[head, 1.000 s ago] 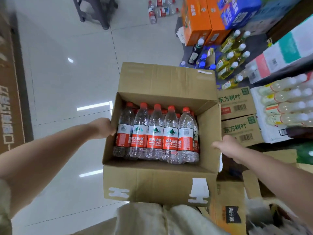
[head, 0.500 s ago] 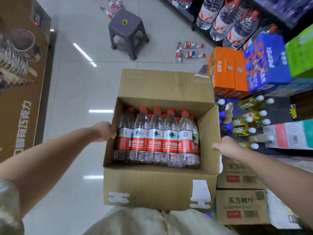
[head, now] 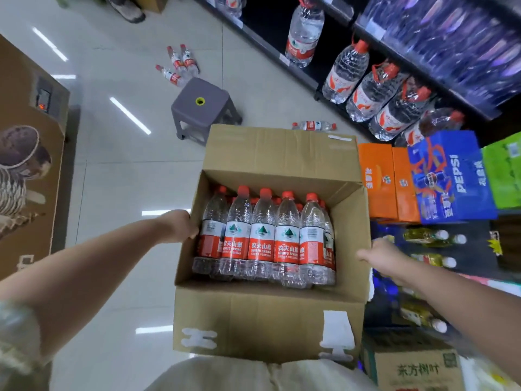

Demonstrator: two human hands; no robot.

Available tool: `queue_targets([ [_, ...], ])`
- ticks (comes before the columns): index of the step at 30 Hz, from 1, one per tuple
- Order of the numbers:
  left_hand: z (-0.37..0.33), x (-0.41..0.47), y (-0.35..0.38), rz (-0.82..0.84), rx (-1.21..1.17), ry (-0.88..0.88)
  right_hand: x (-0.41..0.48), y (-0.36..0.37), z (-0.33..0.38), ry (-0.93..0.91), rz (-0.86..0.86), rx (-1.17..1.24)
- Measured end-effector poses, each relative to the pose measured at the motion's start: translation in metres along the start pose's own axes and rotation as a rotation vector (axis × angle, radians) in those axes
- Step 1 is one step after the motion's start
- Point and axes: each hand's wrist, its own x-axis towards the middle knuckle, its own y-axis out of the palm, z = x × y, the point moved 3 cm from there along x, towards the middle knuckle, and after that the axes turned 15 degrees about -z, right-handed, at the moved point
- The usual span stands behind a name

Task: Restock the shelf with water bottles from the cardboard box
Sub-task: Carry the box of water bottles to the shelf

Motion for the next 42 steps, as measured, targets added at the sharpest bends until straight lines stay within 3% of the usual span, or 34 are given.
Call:
queue_targets([
  [8,-0.035,0.123,-0.116,-0.028,-0.022,-0.066,0.106,-0.056,0.146,-0.071,0.090,0.044],
  [13,-0.054,0.197,-0.194,-0.028,-0.038,-0.089,0.157,-0.096,0.242,-0.106,0.054,0.038],
  [24,-0.112,0.378,-0.379,0.010,0.108,0.041,0.236,-0.151,0.422,0.000,-0.021,0.102],
  [42,-0.255,0.593,-0.581,-0.022,0.187,0.046,0.437,-0.250,0.608,0.102,0.069,0.304],
])
